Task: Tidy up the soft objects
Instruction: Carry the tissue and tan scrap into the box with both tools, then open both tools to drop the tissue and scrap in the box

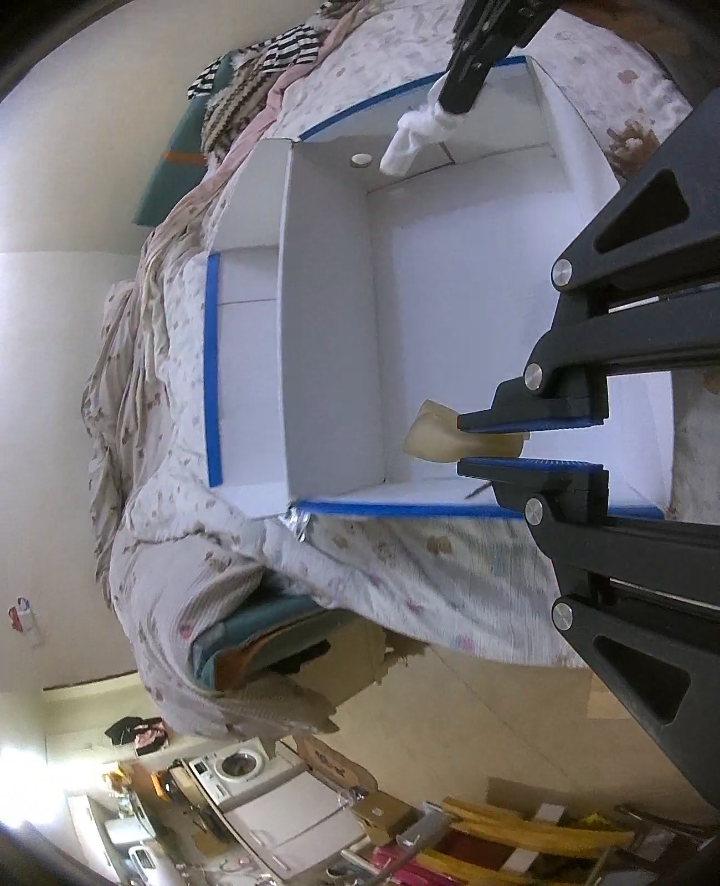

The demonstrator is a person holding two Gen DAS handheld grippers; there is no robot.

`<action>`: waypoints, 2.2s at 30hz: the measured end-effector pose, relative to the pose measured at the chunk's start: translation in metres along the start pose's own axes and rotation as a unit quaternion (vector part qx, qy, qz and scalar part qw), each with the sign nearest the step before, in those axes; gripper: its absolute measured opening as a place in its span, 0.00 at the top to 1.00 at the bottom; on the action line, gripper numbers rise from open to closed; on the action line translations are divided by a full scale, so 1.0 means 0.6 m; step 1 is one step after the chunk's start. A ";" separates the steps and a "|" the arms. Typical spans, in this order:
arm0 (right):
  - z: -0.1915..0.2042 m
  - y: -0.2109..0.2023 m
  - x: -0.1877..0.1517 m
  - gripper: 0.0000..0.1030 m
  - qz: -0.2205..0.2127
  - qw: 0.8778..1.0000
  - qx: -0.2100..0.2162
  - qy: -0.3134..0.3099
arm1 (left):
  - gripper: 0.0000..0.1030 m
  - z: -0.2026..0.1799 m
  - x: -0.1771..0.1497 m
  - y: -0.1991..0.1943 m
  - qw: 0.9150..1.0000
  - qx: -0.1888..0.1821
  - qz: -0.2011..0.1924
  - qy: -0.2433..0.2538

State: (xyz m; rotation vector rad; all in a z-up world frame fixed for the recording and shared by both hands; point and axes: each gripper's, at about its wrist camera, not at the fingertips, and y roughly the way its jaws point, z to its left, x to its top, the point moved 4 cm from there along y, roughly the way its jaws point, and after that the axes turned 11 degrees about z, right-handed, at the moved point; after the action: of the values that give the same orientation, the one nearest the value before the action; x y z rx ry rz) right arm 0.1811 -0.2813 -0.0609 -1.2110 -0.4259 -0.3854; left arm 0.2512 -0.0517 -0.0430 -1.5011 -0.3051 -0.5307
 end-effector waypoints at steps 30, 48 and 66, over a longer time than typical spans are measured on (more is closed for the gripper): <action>0.005 0.162 -0.041 0.91 0.178 0.984 -0.023 0.012 | 0.92 -0.038 -0.028 0.126 0.996 -0.020 0.088 0.001; -0.009 0.170 -0.037 0.86 0.186 0.982 -0.013 0.037 | 0.85 -0.047 -0.027 0.120 0.996 -0.020 0.086 0.013; -0.004 0.145 -0.007 0.07 0.129 0.988 0.032 0.078 | 0.45 -0.043 -0.023 0.082 0.999 -0.001 0.051 0.012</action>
State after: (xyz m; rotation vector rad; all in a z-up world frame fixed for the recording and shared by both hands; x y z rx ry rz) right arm 0.2211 -0.2565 -0.1342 -1.1474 -0.1422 -0.2402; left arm 0.2613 -0.0760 -0.0936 -1.5020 -0.2095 -0.4675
